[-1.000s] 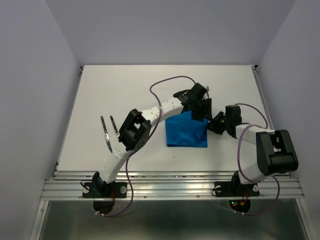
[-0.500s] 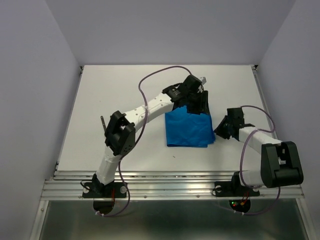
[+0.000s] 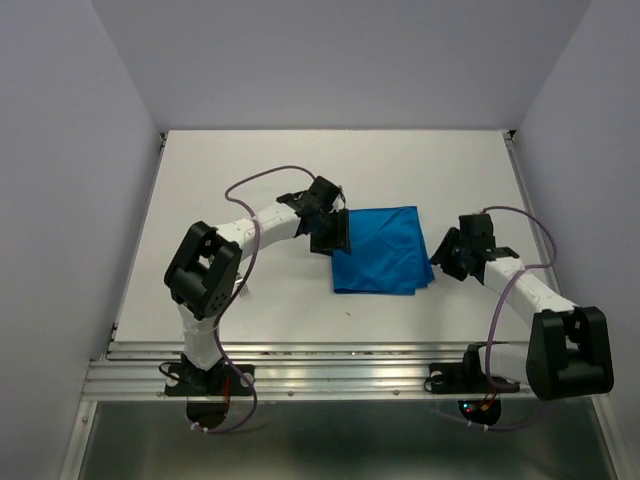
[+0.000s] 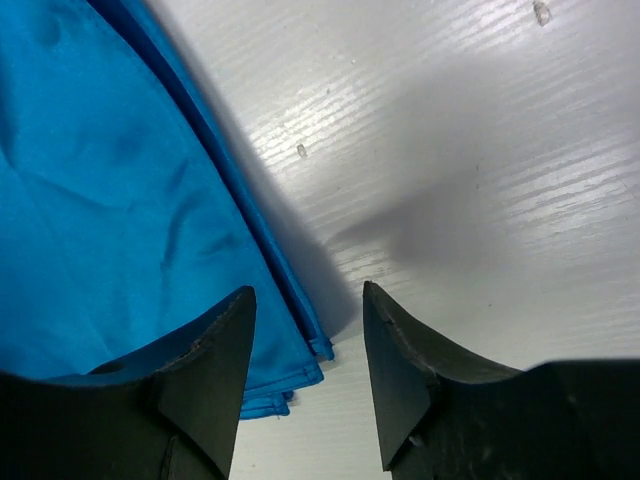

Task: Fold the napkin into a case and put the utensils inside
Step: Smooth out the square-folded napkin at the center of the board.

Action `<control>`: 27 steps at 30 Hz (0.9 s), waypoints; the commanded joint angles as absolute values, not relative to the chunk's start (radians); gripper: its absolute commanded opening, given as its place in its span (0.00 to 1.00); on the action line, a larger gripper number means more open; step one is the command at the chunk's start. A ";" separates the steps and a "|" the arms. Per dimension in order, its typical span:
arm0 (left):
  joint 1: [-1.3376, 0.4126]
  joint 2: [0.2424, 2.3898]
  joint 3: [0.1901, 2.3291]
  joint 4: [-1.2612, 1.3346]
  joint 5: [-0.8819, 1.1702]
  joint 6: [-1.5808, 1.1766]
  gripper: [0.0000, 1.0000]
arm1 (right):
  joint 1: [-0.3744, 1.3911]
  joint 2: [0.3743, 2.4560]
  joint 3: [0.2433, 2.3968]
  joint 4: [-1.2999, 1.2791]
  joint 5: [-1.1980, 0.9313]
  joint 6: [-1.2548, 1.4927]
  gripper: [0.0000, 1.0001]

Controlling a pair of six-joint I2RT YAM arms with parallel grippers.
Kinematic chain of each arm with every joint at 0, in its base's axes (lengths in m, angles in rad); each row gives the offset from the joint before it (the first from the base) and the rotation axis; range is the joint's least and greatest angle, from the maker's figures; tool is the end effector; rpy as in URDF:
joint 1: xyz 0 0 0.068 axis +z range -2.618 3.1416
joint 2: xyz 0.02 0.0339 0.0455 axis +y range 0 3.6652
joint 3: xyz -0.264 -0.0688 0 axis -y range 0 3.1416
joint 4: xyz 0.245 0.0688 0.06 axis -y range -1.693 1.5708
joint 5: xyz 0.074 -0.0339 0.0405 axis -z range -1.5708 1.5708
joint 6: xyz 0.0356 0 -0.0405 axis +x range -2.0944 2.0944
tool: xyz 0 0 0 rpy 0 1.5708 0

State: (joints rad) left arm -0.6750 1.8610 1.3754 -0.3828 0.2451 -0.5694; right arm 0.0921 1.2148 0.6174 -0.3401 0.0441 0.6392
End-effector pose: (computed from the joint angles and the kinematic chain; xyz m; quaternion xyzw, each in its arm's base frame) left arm 0.3150 -0.2632 0.2223 0.0912 0.9284 -0.2923 0.2106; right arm 0.2283 0.0195 0.1844 0.2633 0.9129 0.0917 0.2982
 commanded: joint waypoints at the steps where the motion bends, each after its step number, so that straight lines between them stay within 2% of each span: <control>1: -0.689 1.781 1.284 -0.347 0.223 -0.535 0.66 | 0.097 1.249 0.638 -0.344 0.009 0.577 0.54; 4: -0.683 1.758 1.214 -0.325 0.215 -0.538 0.66 | 0.097 1.266 0.640 -0.345 -0.055 0.554 0.55; 12: -0.681 1.723 1.104 -0.270 0.219 -0.543 0.64 | 0.097 1.094 0.630 -0.368 -0.052 0.534 0.54; 21: -0.680 1.752 1.065 -0.206 0.296 -0.558 0.59 | 0.155 1.150 0.634 -0.388 -0.156 0.502 0.47; 27: -0.680 1.761 1.043 -0.179 0.310 -0.566 0.58 | 0.184 1.235 0.623 -0.370 -0.133 0.522 0.43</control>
State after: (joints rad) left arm -0.6830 1.7653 1.0580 -0.2131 0.2878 -0.5629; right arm 0.1741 1.2098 0.6159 -0.3828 -0.1287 0.5224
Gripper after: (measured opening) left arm 0.581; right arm 0.433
